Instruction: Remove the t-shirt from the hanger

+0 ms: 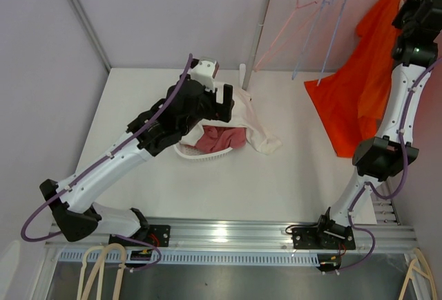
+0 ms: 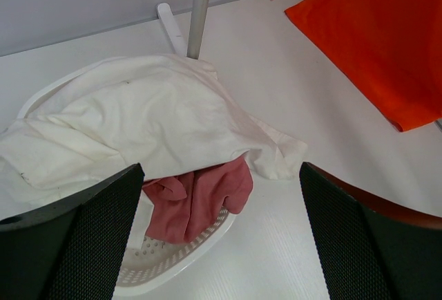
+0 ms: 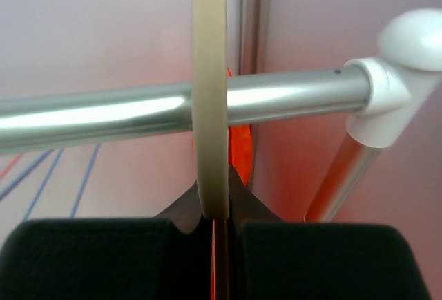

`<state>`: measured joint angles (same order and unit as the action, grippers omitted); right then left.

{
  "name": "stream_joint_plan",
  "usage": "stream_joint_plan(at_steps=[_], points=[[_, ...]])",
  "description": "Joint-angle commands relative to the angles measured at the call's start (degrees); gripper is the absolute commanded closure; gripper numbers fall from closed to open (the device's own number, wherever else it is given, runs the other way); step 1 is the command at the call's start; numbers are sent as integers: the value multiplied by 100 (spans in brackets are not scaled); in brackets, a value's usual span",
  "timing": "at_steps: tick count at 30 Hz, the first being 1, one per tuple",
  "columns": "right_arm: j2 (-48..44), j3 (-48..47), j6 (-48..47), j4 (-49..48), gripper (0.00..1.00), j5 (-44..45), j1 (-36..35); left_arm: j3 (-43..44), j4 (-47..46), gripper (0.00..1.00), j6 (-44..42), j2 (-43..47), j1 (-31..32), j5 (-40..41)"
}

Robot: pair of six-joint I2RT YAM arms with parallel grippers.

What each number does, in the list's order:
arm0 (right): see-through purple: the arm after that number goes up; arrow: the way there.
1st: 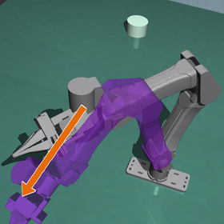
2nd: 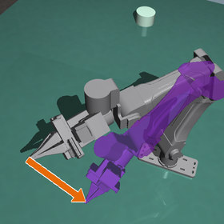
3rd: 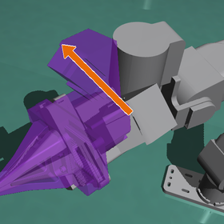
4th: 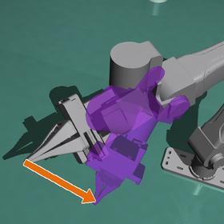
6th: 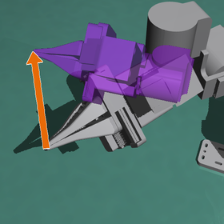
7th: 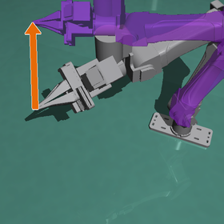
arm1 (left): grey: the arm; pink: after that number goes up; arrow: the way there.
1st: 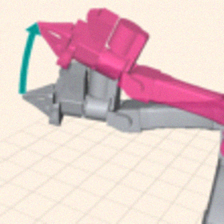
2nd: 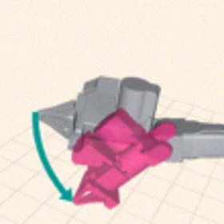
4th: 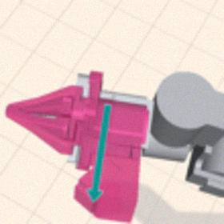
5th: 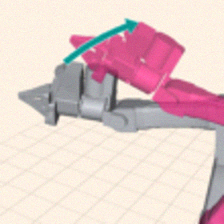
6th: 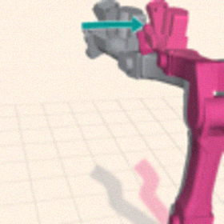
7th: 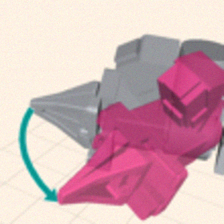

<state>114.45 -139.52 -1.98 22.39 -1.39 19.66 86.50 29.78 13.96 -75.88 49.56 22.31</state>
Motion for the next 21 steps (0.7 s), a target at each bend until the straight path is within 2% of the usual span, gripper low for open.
stream_joint_plan(at_steps=[1, 8, 13, 16, 17, 21], points=[[-845, 38, -346, -560, 100, -11, -173, -80, -201, 1, -60, 319, 71, 116], [-1407, 653, -435, -569, 100, 51, -305, -133, -174, 0, -200, 451, 89, 116], [-1812, 1260, 91, -88, 100, 533, -472, -308, -288, 0, -235, 626, 124, -50], [-2093, 1576, 635, 168, 100, 1937, -875, -572, -629, 0, -481, 854, 238, -594], [-2163, 1630, 742, 343, 100, 2863, -1024, -695, -701, 1, -638, 916, 412, -639], [-2541, 1735, 1348, 1046, 100, 3792, -1701, -1063, -991, 1, -947, 1285, 1002, -420]])
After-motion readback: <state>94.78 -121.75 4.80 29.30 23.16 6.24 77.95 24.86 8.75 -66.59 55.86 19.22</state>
